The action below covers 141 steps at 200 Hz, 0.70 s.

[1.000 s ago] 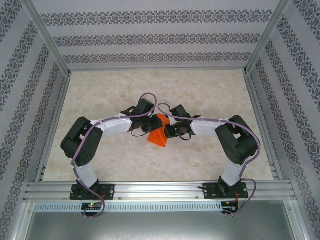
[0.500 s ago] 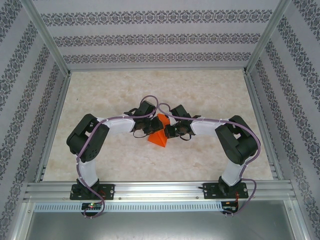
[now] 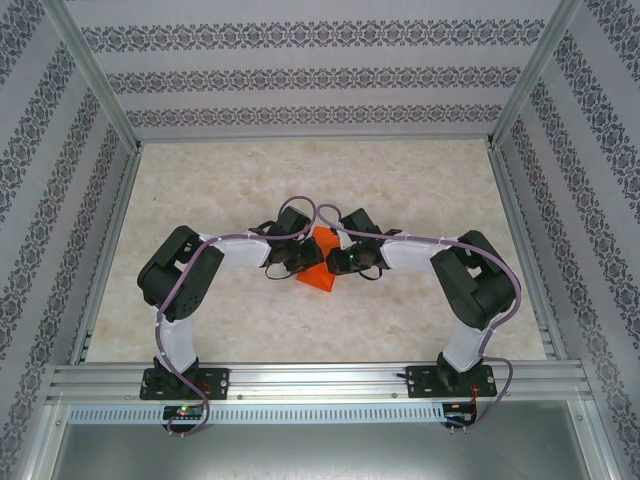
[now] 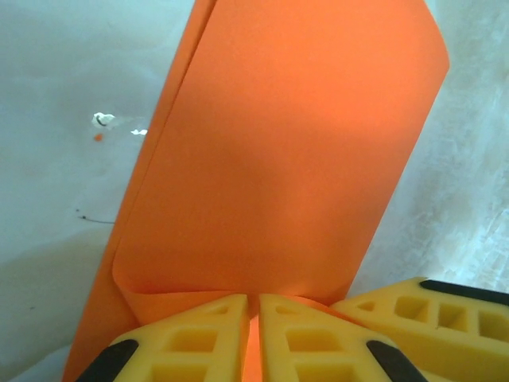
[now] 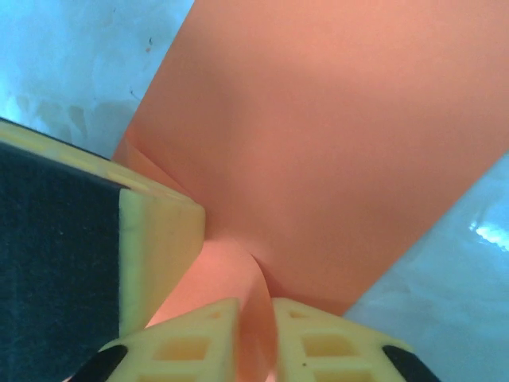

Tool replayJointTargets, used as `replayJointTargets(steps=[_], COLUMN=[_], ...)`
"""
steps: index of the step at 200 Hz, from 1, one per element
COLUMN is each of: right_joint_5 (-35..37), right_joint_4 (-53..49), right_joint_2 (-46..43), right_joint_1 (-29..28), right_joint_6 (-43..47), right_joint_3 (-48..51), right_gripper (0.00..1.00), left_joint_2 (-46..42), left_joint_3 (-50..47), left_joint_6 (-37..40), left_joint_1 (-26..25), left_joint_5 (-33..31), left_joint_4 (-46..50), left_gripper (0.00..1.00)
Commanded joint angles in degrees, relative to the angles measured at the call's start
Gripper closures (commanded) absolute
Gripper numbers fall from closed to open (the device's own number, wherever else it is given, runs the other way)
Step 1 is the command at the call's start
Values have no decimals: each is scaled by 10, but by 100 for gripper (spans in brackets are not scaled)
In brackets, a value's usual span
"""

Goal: Fold a paper plane with a square sheet of paper (pick it up from the middle)
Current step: Fold the triangle a second time at the center of the table.

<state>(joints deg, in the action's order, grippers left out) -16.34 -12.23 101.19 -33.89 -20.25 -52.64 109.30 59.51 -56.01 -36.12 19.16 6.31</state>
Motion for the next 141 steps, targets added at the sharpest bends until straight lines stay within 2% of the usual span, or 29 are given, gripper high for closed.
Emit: replayJointTargets(steps=[1,21,41,64,93,141], right_joint_5=[17,17,-37,-123,-141,-153], right_joint_4=[-29,-26,-7,38,64,64], right_joint_2=[-50,-97,-122,-113,-84,-51], right_joint_1=[15,23,22,8,-13,-23], right_joint_6=[-19,-50,-77,-120,-154,-164], right_joint_3=[-8,11,26,35,40,36], right_gripper=[73,68,68,80,92,97], left_joint_2=[17,17,19,18,17,16], left_joint_3=[-18,-18,-16,-13,-11,-9], left_joint_6=[3,3,4,5,6,8], left_joint_1=[4,4,4,4,4,4], left_joint_5=[-24,-24,-21,-23,-21,-22], left_joint_4=[15,15,16,19,21,25], left_gripper=[86,86,86,86,86,86])
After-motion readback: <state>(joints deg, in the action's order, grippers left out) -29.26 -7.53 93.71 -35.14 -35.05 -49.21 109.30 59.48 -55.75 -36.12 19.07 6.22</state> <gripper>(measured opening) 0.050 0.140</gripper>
